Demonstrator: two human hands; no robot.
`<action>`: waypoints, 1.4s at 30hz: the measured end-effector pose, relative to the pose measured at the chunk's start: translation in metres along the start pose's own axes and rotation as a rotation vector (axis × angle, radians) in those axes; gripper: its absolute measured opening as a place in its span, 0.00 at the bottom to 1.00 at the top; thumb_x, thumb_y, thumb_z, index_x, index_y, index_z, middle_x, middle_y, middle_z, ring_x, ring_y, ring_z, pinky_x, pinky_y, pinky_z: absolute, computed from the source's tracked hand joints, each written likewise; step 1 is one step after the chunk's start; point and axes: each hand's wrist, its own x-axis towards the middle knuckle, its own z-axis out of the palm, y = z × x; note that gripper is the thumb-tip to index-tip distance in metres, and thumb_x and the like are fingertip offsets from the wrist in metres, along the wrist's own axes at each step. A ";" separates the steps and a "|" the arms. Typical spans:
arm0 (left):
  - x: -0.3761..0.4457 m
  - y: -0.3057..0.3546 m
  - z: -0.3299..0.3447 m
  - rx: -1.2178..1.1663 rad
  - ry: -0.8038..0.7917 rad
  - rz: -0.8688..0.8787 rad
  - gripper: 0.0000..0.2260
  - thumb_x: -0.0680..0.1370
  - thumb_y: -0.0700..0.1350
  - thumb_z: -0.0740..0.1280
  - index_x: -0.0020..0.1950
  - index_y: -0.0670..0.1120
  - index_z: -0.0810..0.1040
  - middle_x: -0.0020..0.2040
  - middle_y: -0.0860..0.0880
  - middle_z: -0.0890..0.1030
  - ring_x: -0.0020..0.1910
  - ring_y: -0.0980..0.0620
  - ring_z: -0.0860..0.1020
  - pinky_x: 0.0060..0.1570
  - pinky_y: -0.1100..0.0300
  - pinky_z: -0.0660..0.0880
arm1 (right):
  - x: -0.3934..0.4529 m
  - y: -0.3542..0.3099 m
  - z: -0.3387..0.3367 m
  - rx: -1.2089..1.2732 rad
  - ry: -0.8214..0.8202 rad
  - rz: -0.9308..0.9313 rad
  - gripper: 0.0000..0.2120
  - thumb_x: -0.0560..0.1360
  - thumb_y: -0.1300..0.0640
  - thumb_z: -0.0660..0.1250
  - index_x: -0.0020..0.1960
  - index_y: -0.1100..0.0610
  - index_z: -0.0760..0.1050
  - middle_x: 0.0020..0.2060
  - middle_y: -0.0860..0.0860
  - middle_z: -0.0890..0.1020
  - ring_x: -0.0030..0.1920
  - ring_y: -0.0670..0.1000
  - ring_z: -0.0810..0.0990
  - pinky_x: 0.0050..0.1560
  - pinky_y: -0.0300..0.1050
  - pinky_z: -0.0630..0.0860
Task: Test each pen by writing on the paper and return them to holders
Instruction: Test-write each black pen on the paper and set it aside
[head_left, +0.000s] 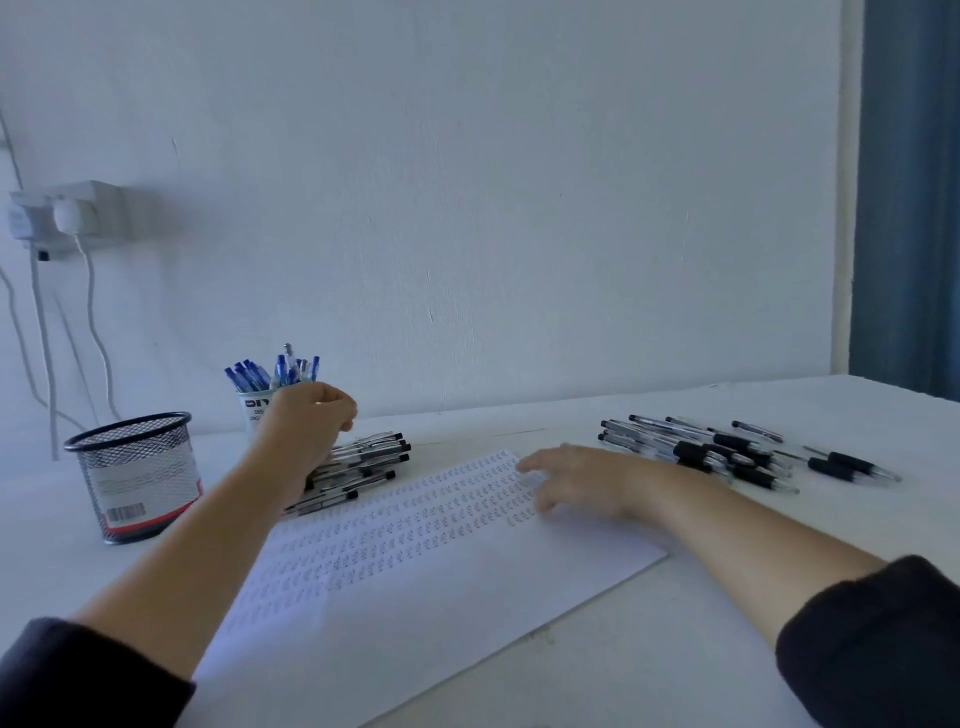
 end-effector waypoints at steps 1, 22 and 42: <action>0.005 -0.005 -0.004 0.084 0.041 0.017 0.07 0.77 0.35 0.64 0.41 0.43 0.77 0.39 0.46 0.77 0.36 0.50 0.71 0.34 0.59 0.69 | 0.002 -0.001 0.001 -0.027 -0.036 0.002 0.24 0.75 0.55 0.63 0.71 0.45 0.66 0.73 0.49 0.64 0.73 0.50 0.60 0.65 0.42 0.59; 0.020 -0.052 0.012 1.054 -0.056 0.372 0.11 0.79 0.39 0.61 0.59 0.47 0.77 0.57 0.49 0.77 0.58 0.49 0.72 0.58 0.52 0.67 | 0.002 0.004 0.001 0.117 -0.061 0.023 0.24 0.73 0.56 0.65 0.67 0.42 0.70 0.68 0.43 0.69 0.66 0.45 0.67 0.58 0.36 0.60; -0.018 -0.016 0.031 0.853 0.134 0.506 0.24 0.68 0.68 0.64 0.42 0.48 0.65 0.36 0.53 0.72 0.40 0.50 0.69 0.48 0.55 0.59 | 0.004 0.006 -0.001 0.136 -0.073 0.029 0.23 0.73 0.55 0.67 0.66 0.41 0.70 0.70 0.45 0.67 0.69 0.47 0.65 0.61 0.38 0.60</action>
